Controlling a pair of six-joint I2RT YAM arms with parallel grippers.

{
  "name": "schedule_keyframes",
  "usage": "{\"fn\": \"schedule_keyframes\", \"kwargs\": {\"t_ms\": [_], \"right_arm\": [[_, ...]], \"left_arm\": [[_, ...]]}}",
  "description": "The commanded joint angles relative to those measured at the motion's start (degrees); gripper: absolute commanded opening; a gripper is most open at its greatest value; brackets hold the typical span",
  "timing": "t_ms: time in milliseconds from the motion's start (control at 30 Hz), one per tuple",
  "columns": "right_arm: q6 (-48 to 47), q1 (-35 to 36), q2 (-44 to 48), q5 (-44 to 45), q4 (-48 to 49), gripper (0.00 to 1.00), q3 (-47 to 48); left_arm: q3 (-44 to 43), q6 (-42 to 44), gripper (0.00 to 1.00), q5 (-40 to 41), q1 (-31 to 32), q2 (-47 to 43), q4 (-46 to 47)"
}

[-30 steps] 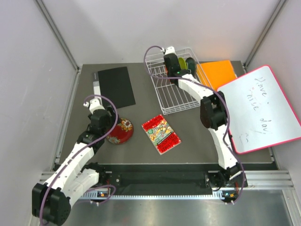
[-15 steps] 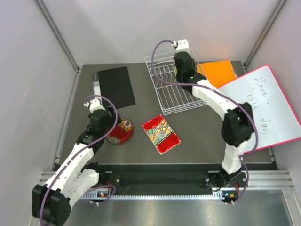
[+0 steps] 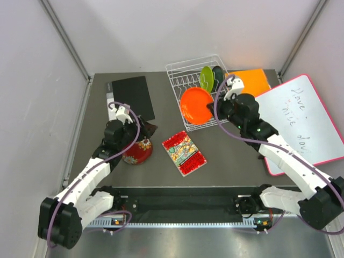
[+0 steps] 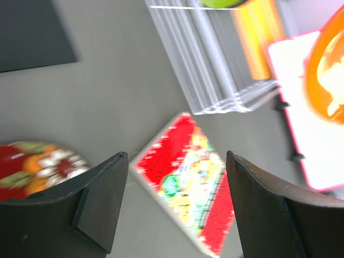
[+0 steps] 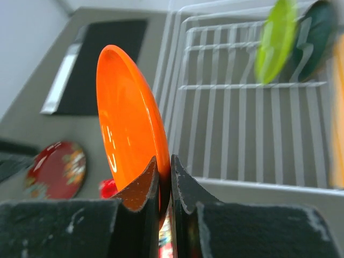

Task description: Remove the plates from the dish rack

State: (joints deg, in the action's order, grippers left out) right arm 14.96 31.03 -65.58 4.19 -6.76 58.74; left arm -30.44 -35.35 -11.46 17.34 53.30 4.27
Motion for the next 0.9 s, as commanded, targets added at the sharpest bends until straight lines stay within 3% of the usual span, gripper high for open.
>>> {"fn": "schedule_keyframes", "kwargs": {"t_ms": [0, 333, 700, 833, 867], "right_arm": [[10.9, 0.8, 3.3, -14.1, 8.0, 0.00, -6.4], [19.3, 5.4, 2.2, -17.3, 21.1, 0.00, -15.2], [24.5, 7.9, -4.5, -22.4, 30.8, 0.00, -16.4], [25.4, 8.3, -5.2, -23.2, 32.3, 0.00, -17.2], [25.4, 8.2, -5.1, -23.1, 32.3, 0.00, -17.3]], "left_arm": [[1.0, -5.2, 0.78, -10.3, 0.3, 1.7, 14.3], [5.2, -9.3, 0.78, -11.5, 2.0, 3.2, 25.0], [8.9, -11.1, 0.77, -10.3, 3.3, 4.8, 30.7], [8.7, -10.4, 0.59, -10.4, 3.6, 4.5, 29.9], [8.7, -10.2, 0.41, -10.1, 3.7, 4.4, 29.4]]}}
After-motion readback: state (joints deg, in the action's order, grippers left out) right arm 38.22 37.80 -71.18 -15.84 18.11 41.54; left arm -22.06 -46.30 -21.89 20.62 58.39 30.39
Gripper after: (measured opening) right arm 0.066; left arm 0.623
